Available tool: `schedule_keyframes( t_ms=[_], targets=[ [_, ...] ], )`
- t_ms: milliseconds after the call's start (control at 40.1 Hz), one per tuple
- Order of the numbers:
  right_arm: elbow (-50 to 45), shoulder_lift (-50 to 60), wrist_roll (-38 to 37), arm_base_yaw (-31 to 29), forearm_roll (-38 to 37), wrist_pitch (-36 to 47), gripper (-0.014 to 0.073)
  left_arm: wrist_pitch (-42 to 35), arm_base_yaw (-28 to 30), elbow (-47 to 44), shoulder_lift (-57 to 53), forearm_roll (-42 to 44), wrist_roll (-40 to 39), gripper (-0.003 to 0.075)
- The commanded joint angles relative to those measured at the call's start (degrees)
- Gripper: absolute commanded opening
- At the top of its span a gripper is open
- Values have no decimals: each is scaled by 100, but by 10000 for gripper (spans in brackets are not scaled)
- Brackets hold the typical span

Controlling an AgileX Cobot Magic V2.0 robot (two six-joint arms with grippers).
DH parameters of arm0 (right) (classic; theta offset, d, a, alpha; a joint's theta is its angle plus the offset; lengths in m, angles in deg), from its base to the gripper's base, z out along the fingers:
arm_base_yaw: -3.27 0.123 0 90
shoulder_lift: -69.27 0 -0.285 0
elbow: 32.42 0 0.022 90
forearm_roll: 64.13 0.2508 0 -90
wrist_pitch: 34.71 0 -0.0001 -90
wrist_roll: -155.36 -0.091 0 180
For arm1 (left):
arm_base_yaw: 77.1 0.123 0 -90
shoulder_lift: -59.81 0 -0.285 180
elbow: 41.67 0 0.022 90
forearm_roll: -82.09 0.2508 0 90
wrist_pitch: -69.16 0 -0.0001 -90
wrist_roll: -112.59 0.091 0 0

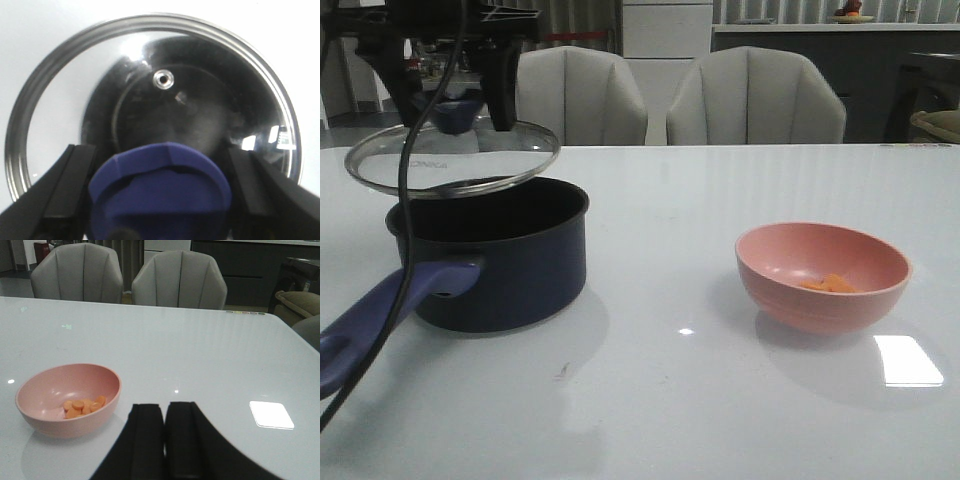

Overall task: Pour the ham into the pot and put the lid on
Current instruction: 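Lift the glass lid off the pot with the left gripper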

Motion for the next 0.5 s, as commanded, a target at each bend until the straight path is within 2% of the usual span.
schedule_keyframes(
  t_ms=[0, 275, 474],
  targets=[
    [31, 121, 37, -34, -70, 473, 161, 127, 84, 53, -529, 361, 169, 206],
    [31, 121, 37, -34, -70, 473, 161, -103, 712, -488, -973, 580, 470, 206],
    [31, 121, 37, -34, -70, 473, 161, -460, 1678, -1065, -1192, -163, 955, 206]
  ],
)
